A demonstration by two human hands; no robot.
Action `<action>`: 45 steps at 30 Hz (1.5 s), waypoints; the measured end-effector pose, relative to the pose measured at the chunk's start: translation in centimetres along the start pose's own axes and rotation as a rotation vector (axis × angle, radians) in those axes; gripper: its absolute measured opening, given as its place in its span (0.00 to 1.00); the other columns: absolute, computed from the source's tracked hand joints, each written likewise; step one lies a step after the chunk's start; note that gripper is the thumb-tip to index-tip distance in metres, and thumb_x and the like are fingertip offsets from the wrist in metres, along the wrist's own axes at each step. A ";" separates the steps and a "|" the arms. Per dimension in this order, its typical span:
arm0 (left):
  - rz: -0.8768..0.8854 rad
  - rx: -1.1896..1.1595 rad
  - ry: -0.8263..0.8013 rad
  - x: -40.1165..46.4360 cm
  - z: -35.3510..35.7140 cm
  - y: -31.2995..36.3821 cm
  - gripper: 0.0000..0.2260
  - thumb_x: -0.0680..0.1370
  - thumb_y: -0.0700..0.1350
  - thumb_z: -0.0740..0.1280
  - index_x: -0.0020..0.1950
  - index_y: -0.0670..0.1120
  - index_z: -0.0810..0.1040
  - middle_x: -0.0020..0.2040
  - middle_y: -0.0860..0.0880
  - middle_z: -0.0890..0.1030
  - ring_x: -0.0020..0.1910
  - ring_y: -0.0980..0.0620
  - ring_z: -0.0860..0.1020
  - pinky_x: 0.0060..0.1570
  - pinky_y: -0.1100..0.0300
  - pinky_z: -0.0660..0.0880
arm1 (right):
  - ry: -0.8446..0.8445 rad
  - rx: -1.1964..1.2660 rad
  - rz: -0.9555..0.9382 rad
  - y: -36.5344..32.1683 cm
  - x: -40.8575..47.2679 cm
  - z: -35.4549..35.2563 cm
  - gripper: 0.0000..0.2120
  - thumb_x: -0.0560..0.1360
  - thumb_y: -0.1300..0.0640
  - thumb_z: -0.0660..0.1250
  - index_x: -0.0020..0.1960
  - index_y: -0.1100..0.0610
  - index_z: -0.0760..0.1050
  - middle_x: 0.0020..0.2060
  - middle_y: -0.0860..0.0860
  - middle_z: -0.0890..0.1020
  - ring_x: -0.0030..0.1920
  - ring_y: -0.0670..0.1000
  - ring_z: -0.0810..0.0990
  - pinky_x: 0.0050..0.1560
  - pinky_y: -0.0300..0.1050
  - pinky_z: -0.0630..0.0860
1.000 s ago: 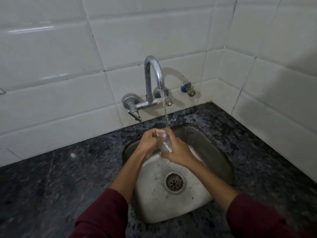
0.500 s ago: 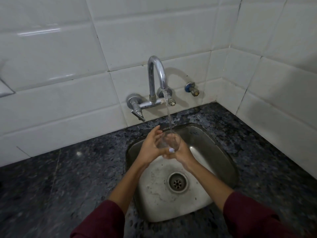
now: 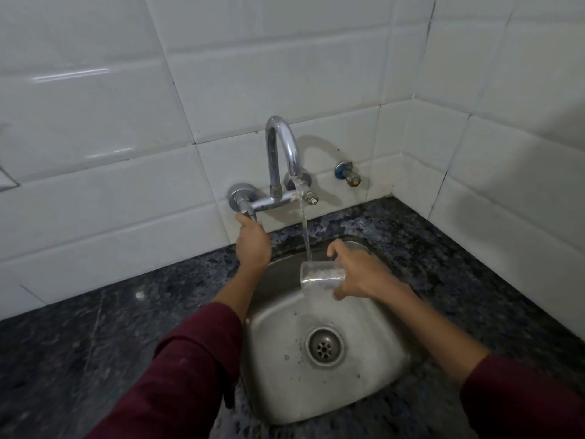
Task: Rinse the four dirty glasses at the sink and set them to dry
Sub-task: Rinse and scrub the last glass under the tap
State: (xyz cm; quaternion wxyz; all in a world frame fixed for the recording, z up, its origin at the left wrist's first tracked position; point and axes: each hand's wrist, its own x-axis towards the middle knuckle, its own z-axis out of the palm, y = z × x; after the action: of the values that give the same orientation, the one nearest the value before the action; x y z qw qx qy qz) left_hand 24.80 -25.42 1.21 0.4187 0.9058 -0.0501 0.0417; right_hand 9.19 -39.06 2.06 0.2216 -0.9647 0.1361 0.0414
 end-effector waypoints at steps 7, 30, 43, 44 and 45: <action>0.150 0.442 -0.102 -0.7 -1.9 -0.8 0.17 0.82 0.46 0.56 0.68 0.40 0.61 0.57 0.37 0.76 0.53 0.36 0.77 0.49 0.44 0.73 | 0.005 -0.137 -0.106 -1.1 -0.5 -0.8 0.27 0.61 0.50 0.78 0.53 0.48 0.67 0.51 0.47 0.70 0.49 0.51 0.73 0.45 0.47 0.73; 0.190 -0.169 -0.435 -11.5 -2.3 -9.9 0.29 0.67 0.46 0.78 0.65 0.44 0.71 0.61 0.47 0.79 0.58 0.52 0.77 0.53 0.64 0.71 | 0.303 0.858 0.095 -7.4 -0.8 9.9 0.26 0.65 0.60 0.77 0.61 0.53 0.72 0.49 0.48 0.79 0.49 0.48 0.79 0.44 0.38 0.77; 0.034 0.058 -0.095 -6.6 -28.9 -28.4 0.26 0.77 0.48 0.68 0.72 0.41 0.65 0.69 0.42 0.72 0.67 0.46 0.72 0.61 0.63 0.66 | 0.015 0.847 -0.223 -38.3 9.8 17.6 0.29 0.54 0.52 0.80 0.53 0.46 0.75 0.50 0.51 0.83 0.51 0.53 0.81 0.54 0.55 0.79; -0.018 0.102 -0.065 -6.7 -30.7 -30.5 0.26 0.77 0.49 0.67 0.72 0.42 0.65 0.69 0.42 0.72 0.67 0.45 0.71 0.62 0.61 0.66 | -0.035 0.837 -0.265 -41.2 10.4 18.8 0.30 0.55 0.53 0.81 0.54 0.47 0.75 0.51 0.51 0.83 0.52 0.53 0.81 0.56 0.54 0.78; -0.071 0.159 -0.046 -6.9 -32.4 -32.5 0.27 0.77 0.49 0.67 0.73 0.42 0.64 0.69 0.41 0.71 0.68 0.44 0.70 0.63 0.58 0.66 | -0.082 0.825 -0.306 -44.2 10.8 20.0 0.30 0.56 0.55 0.81 0.56 0.49 0.75 0.52 0.51 0.83 0.53 0.52 0.80 0.57 0.54 0.78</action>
State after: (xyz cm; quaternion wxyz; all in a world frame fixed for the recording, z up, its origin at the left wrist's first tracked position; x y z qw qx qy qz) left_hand 20.97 20.62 -3.24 0.3453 0.9381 -0.0243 0.0101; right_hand 31.58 5.28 0.94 0.5971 -0.8020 -0.0121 -0.0113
